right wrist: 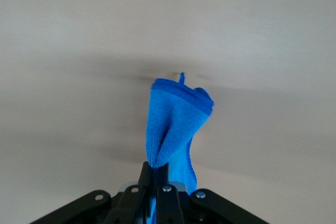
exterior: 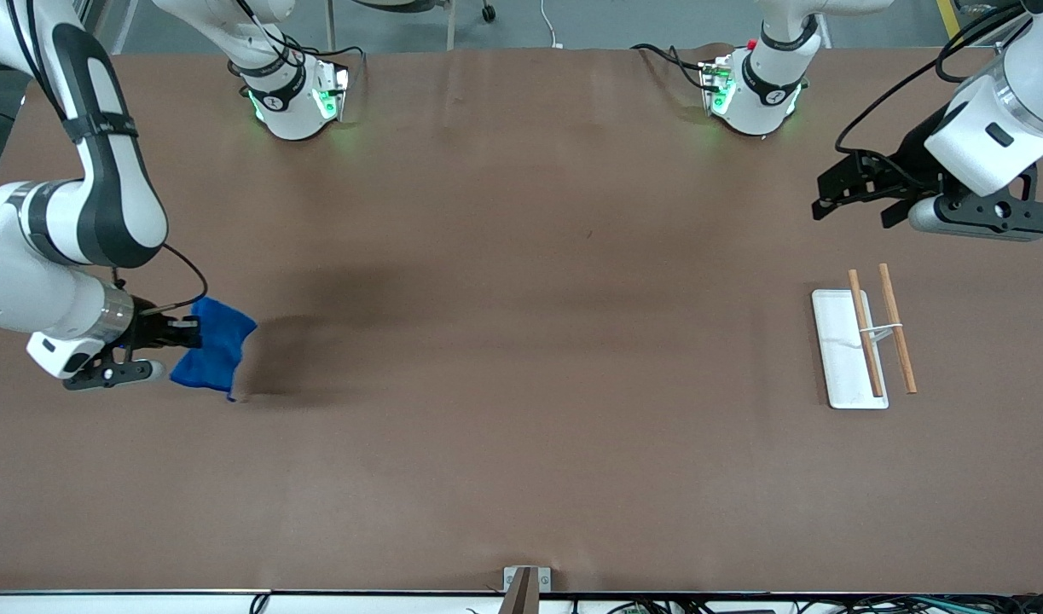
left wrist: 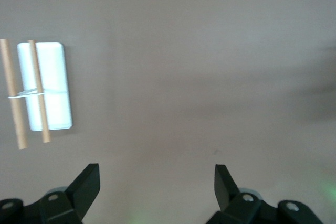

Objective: Right arm passes towel to left arm to hang
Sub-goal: 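Carry the towel to mid-table while the left gripper reaches toward it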

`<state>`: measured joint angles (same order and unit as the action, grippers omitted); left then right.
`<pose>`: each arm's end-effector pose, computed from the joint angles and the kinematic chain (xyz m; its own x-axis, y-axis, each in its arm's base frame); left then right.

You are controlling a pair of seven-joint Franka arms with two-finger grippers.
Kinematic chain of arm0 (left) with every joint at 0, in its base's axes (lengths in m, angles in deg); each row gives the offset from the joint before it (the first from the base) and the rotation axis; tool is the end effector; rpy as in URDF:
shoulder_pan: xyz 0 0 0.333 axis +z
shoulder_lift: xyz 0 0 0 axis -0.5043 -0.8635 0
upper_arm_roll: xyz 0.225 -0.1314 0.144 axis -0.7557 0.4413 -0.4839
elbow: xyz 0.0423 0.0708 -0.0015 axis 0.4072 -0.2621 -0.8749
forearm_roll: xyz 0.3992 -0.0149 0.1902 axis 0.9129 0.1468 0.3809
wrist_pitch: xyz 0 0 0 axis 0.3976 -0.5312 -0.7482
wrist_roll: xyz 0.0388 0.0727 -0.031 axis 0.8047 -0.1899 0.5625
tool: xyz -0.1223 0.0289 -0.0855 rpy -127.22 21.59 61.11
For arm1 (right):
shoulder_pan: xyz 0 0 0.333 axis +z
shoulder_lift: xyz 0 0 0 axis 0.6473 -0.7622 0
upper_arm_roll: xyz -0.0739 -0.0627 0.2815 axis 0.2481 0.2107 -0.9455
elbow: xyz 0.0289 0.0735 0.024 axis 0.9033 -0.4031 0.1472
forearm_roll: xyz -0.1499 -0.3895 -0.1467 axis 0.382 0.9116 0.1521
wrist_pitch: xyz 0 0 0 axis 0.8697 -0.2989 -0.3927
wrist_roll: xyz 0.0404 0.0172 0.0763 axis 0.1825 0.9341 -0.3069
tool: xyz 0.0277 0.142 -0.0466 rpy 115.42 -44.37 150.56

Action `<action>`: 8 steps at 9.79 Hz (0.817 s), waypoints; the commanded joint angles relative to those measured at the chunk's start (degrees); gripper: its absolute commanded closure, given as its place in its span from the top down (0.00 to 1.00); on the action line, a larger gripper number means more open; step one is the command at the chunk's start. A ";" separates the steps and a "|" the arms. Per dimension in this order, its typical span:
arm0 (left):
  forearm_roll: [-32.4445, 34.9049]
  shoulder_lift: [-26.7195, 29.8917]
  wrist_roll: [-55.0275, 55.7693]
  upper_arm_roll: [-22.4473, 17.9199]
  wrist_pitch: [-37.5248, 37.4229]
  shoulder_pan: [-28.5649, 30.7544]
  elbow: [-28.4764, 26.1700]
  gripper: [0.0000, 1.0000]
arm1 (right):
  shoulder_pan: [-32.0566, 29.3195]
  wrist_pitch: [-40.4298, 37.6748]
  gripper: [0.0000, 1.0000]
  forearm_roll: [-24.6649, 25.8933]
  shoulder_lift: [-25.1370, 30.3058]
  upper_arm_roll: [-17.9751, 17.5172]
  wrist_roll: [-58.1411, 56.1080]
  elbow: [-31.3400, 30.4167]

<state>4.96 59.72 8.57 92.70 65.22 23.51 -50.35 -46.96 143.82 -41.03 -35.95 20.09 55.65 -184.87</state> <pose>0.5932 -0.1446 0.5813 0.9975 -0.0679 -0.0177 -0.0626 -0.9754 0.2115 0.6579 0.0160 0.2910 0.9895 0.1311 -0.0604 0.1179 -0.9755 -0.1859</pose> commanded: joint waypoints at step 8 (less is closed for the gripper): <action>-6.71 -6.11 -1.28 0.41 -0.18 -1.57 0.26 1.00 | 10.12 6.39 0.00 -56.54 0.08 -8.94 0.27 -0.53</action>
<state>0.61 57.10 8.08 93.12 65.19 22.38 -50.29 -38.36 149.43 -91.08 -36.25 11.17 55.72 -184.72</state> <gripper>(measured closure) 0.000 0.943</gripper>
